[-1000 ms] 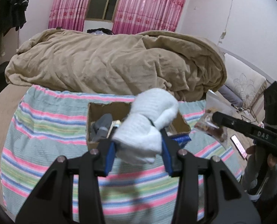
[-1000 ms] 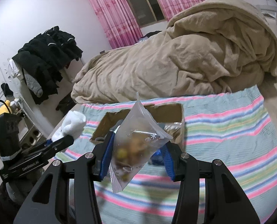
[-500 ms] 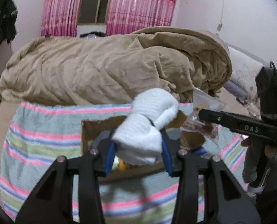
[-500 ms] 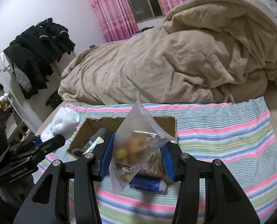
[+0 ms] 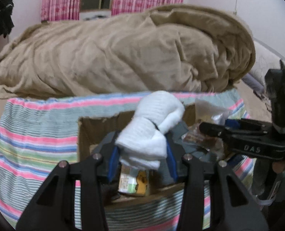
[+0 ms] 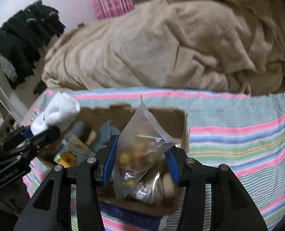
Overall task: Organize objects
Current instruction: 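Carry the white sock and snack bag into the box and open both tools, then grasp the blue tissue pack beside the box with the right tool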
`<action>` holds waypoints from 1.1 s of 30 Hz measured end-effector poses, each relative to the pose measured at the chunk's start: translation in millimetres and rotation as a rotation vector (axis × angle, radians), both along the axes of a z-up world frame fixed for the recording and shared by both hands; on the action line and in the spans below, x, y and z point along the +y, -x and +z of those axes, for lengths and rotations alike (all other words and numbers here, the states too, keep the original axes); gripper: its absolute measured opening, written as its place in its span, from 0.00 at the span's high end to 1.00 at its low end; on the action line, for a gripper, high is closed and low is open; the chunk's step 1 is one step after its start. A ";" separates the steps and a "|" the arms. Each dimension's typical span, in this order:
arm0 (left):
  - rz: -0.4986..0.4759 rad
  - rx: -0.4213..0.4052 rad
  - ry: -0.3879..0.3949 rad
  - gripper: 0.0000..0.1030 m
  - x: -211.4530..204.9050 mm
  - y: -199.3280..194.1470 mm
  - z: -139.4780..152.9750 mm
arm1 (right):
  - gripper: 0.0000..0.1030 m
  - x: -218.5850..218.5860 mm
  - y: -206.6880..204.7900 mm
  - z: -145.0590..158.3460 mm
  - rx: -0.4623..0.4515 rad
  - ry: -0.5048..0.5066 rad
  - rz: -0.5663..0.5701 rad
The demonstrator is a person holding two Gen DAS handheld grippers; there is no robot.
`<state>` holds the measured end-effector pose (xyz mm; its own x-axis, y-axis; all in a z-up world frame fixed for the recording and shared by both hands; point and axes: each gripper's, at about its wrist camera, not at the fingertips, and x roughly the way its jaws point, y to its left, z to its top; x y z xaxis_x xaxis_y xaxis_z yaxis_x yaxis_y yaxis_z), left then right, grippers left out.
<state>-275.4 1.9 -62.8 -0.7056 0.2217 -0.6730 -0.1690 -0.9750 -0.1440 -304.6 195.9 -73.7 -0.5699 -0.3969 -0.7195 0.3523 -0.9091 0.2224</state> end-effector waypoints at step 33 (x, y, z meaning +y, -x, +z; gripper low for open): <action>0.079 0.089 -0.049 0.14 -24.6 -116.2 76.4 | 0.21 32.4 -106.9 65.8 0.131 0.027 -0.093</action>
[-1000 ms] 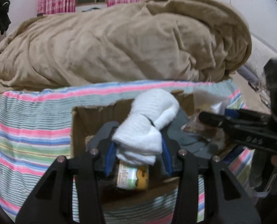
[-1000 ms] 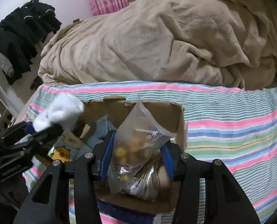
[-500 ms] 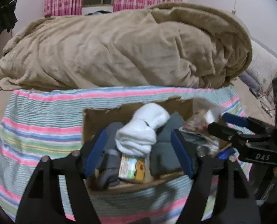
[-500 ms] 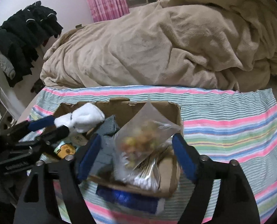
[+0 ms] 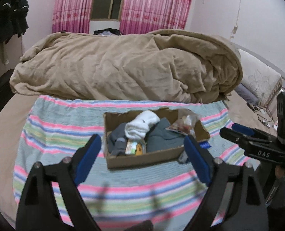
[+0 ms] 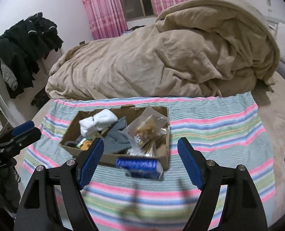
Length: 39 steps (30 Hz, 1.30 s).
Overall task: Organize objects
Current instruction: 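Grasp the blue tissue pack beside the box with the right tool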
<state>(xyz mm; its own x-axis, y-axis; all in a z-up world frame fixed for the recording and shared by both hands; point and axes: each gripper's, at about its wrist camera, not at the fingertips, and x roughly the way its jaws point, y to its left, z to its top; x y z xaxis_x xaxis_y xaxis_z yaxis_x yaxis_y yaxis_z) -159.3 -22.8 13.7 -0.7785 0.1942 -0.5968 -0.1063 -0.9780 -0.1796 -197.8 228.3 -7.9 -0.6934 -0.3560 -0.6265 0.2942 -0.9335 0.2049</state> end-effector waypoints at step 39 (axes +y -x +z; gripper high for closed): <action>0.078 -0.202 -0.001 0.13 -11.6 -11.7 -101.1 | 0.11 -30.8 30.2 -103.1 -0.137 -0.118 -0.028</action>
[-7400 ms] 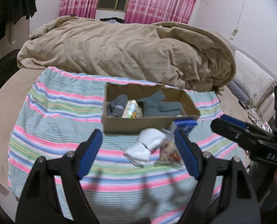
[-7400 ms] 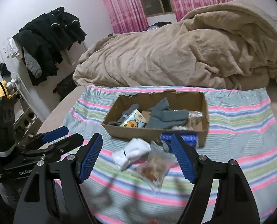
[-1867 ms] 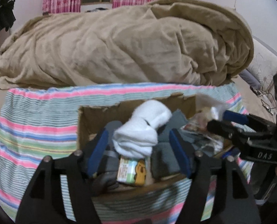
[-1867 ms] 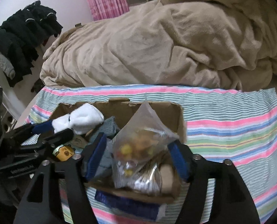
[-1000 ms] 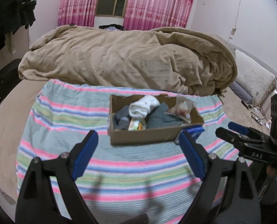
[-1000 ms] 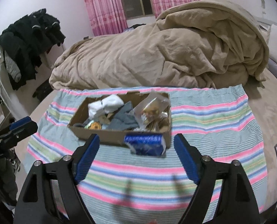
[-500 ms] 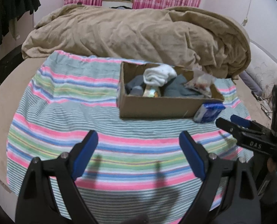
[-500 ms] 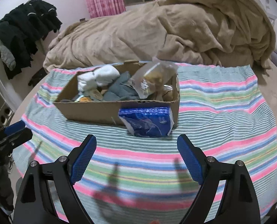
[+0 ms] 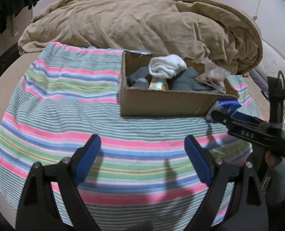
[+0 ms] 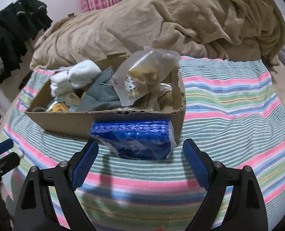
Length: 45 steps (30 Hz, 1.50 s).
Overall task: Organize objects
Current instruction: 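Grasp the blue tissue pack beside the box with the right tool, then lower the blue tissue pack into the box and open the right tool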
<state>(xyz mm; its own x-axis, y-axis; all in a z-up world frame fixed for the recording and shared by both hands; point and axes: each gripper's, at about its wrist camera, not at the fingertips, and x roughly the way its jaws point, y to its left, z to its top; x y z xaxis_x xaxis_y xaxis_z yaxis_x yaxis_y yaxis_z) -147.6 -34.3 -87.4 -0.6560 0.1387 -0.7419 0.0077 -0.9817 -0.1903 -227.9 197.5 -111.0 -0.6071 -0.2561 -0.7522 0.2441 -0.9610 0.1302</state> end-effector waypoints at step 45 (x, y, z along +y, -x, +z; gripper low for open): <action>0.084 0.095 -0.028 0.13 -43.9 20.6 35.0 | 0.32 -67.4 33.9 43.3 -0.059 0.064 0.128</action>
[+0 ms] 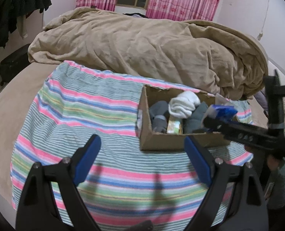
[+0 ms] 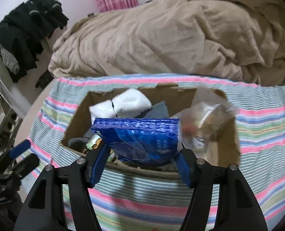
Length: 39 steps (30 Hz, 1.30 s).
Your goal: Organize objects
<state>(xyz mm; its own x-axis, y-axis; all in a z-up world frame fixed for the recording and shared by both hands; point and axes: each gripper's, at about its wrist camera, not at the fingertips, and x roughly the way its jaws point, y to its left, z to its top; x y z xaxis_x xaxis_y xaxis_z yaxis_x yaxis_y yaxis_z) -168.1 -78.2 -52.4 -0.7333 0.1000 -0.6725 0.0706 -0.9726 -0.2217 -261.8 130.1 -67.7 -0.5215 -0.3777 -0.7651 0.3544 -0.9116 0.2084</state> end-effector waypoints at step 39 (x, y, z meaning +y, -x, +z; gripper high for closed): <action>0.009 -0.029 0.056 0.13 42.6 -104.1 34.2 | 0.14 41.3 -144.5 51.7 0.148 -0.032 -0.035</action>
